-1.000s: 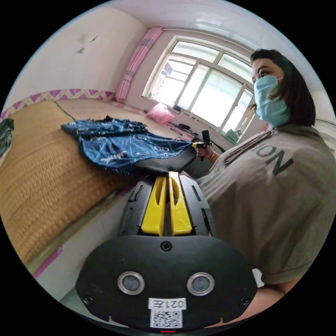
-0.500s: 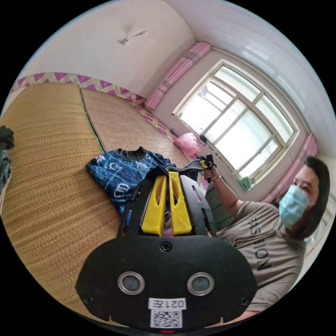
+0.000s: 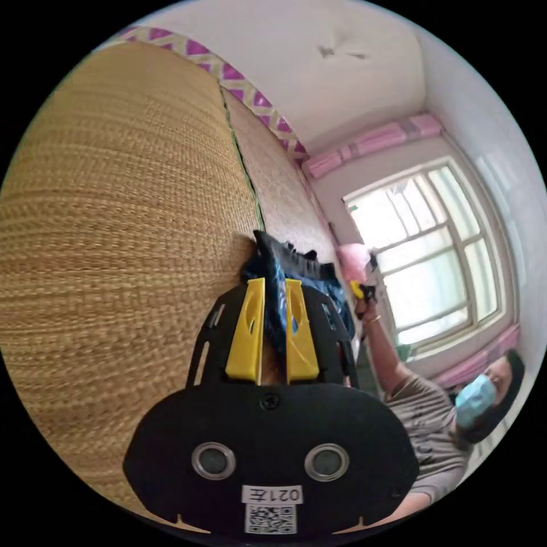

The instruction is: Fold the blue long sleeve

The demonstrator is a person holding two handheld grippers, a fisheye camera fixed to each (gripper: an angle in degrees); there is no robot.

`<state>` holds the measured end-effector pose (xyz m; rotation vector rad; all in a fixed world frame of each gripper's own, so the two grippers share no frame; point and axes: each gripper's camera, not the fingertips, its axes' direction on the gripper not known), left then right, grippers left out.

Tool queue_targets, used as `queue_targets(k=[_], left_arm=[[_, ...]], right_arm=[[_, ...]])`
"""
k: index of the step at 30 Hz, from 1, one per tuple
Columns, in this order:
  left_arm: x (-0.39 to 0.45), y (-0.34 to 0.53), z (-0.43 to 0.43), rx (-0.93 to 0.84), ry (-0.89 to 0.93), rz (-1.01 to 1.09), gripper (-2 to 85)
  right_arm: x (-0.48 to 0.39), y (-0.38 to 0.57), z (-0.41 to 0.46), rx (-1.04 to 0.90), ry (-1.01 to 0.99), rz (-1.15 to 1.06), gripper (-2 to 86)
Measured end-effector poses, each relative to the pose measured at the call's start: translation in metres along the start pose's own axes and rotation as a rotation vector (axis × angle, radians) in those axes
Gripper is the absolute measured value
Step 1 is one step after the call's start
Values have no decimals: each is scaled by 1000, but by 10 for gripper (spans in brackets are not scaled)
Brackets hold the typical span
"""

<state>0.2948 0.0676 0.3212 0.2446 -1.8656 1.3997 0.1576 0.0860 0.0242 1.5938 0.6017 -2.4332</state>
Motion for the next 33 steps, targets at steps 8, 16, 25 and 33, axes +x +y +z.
queue_targets(k=[8,16,25,33], left_arm=[[106,13,45,-120,-221,221,83],[154,-74,83,-142,-481,301,106],[148,-122,52,-73,-340,184,12],[128,-161,46,-110,-322,81,24]], right_arm=[[-39,34,78,-200,310,-259,59],[-35,-16,195,-269,656,-359,96],[-29,-43,197,-193,540,-344,10],[-8,-92,196,-223,623,-275,28]])
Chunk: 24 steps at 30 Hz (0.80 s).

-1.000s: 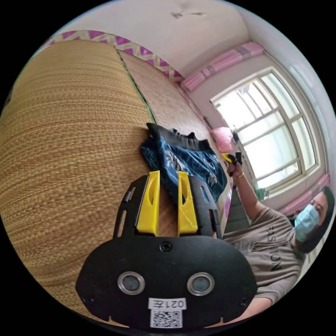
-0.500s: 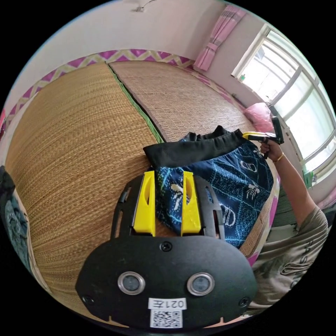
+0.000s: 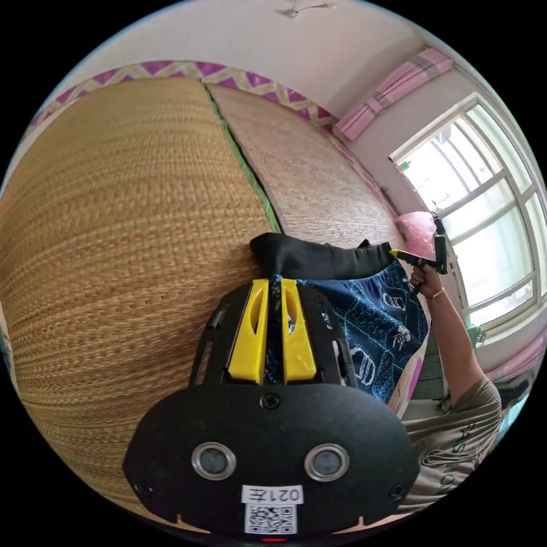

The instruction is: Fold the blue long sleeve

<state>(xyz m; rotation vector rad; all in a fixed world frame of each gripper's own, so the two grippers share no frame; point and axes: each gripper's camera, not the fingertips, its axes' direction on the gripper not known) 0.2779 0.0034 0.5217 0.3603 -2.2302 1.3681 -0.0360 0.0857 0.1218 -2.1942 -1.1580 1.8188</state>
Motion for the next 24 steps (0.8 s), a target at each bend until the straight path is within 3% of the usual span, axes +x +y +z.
queue_targets(k=[5,9,18,20,24], left_arm=[[-35,24,-71,138,149,-53,52],[6,48,-127,120,78,149,77],[265,131,-119,-34,184,641,114],[326,143,-104,-26,92,737,125],[363,137,-88,-47,-64,756,140]], right_arm=[[51,13,-23,24,-61,106,64],[55,42,-78,37,-158,36,64],[35,105,-150,-41,-282,66,100],[39,113,-172,-9,-390,118,112],[35,129,-215,12,-457,112,112]])
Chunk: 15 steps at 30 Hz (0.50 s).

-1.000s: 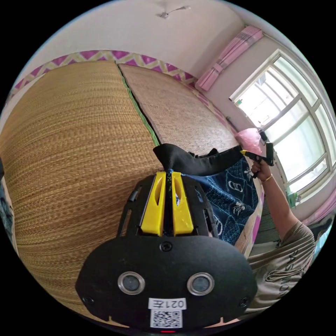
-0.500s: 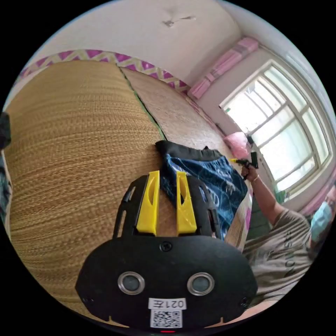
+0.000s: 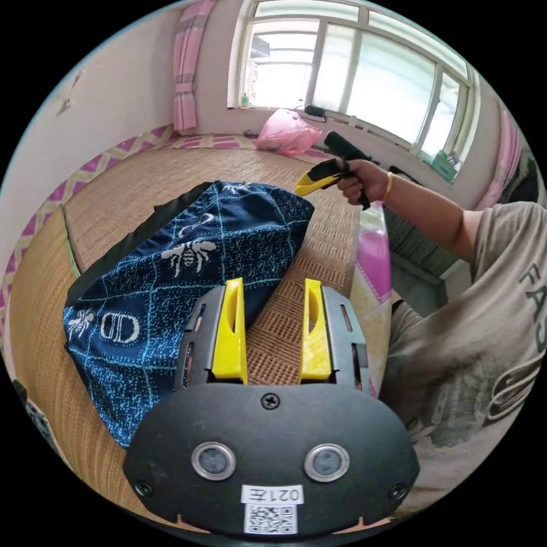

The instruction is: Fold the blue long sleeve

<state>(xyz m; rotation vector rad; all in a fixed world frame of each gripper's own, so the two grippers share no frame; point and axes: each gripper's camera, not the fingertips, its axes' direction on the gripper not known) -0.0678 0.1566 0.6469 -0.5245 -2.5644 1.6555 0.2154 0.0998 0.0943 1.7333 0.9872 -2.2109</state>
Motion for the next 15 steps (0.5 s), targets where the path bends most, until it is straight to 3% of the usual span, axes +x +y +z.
queue_targets(k=[3,7,10,15], left_arm=[[-19,0,-12,-28,30,-82,142],[-53,13,-27,-128,74,-190,117],[-73,23,-58,-152,-8,-234,52],[-89,36,-122,-264,-292,-235,2]], right_arm=[[-30,10,-15,-40,-29,-68,112],[-79,5,-13,-89,154,-203,68],[-102,4,-8,-109,166,-188,22],[-158,43,-25,-5,133,-121,9]])
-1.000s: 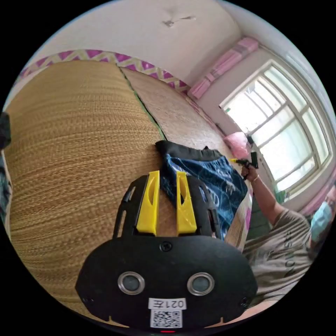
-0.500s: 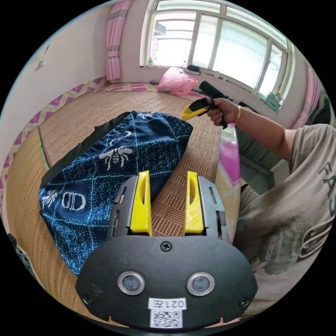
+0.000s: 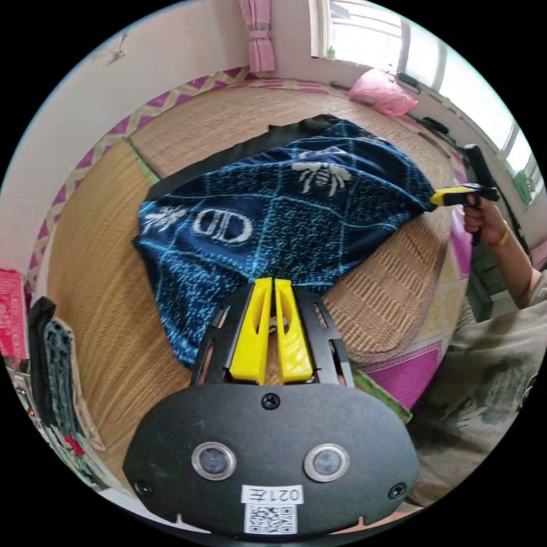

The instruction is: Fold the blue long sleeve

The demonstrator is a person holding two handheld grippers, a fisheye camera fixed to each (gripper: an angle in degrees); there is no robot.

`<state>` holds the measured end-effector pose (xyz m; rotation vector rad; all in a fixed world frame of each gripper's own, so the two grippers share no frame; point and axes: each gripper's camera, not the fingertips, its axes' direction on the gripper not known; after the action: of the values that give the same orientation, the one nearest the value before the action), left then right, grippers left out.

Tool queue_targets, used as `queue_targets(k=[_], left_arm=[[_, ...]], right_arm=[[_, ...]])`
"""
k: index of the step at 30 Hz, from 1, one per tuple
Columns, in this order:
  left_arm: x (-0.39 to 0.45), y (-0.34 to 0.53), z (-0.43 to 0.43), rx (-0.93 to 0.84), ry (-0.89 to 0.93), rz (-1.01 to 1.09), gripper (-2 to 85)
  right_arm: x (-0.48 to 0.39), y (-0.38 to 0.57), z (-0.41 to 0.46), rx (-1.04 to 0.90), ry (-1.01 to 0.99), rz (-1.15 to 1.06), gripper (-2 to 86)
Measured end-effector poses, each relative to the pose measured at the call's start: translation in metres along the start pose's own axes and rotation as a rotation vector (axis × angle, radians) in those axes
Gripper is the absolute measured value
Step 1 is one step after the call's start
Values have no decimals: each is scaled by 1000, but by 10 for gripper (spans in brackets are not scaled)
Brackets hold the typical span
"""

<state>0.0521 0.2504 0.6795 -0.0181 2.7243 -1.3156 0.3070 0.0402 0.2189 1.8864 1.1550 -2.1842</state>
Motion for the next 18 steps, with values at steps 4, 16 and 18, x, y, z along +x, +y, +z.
queue_targets(k=[4,16,18], left_arm=[[-21,26,-41,62,66,-56,42],[79,94,-147,456,442,181,5],[90,89,-145,392,429,181,-4]], right_arm=[[-78,45,-7,19,-45,-28,10],[-250,82,-65,279,767,-370,138],[-262,79,-74,290,766,-383,96]])
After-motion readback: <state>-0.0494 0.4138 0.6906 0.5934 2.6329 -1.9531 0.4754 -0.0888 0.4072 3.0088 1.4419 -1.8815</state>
